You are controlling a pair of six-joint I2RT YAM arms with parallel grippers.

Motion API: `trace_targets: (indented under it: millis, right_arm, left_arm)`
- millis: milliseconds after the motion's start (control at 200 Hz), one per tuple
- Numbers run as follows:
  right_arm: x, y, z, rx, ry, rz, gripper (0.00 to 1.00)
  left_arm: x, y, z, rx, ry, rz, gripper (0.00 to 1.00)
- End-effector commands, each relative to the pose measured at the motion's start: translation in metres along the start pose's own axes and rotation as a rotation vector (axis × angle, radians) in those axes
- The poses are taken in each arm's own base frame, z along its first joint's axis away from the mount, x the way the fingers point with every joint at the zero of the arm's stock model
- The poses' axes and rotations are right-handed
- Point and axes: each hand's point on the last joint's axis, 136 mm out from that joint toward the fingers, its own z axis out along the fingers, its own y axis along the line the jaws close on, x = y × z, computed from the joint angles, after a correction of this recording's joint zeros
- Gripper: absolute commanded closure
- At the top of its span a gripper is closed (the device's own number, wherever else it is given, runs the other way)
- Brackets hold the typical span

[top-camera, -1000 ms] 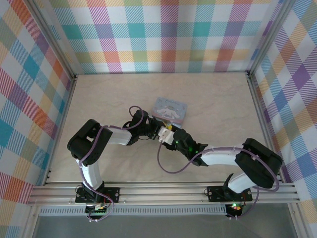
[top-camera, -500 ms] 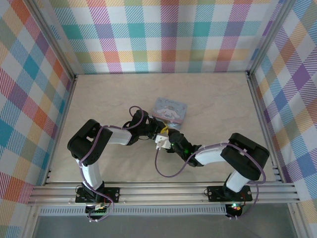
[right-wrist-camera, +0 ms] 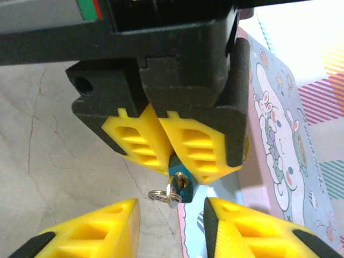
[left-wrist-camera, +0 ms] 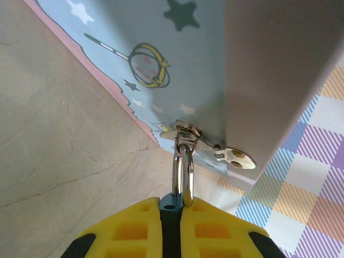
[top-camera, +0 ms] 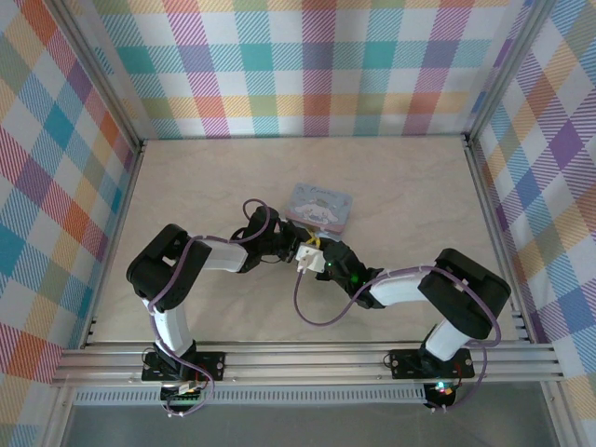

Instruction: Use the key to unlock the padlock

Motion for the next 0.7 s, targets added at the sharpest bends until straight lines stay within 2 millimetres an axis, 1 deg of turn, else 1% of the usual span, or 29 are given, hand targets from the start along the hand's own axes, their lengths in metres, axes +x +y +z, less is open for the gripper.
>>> trace_targets:
  millis: [0, 175, 350, 695]
  right_arm:
    - [-0.007, -0.003, -0.001, 0.000, -0.033, 0.031, 0.65]
    - [-0.009, -0.003, 0.004, 0.004, -0.037, 0.033, 0.68]
    - [-0.012, -0.002, 0.007, -0.002, -0.037, 0.032, 0.75]
    - [-0.019, -0.007, 0.010, 0.011, -0.056, 0.056, 0.80]
  left_arm:
    - [0.007, -0.011, -0.005, 0.009, 0.024, -0.004, 1.00]
    - [0.008, -0.010, -0.004, 0.007, 0.026, -0.005, 1.00]
    - [0.008, -0.010, -0.004, 0.007, 0.027, -0.004, 1.00]
    - [0.010, -0.012, -0.003, 0.012, 0.032, -0.002, 1.00]
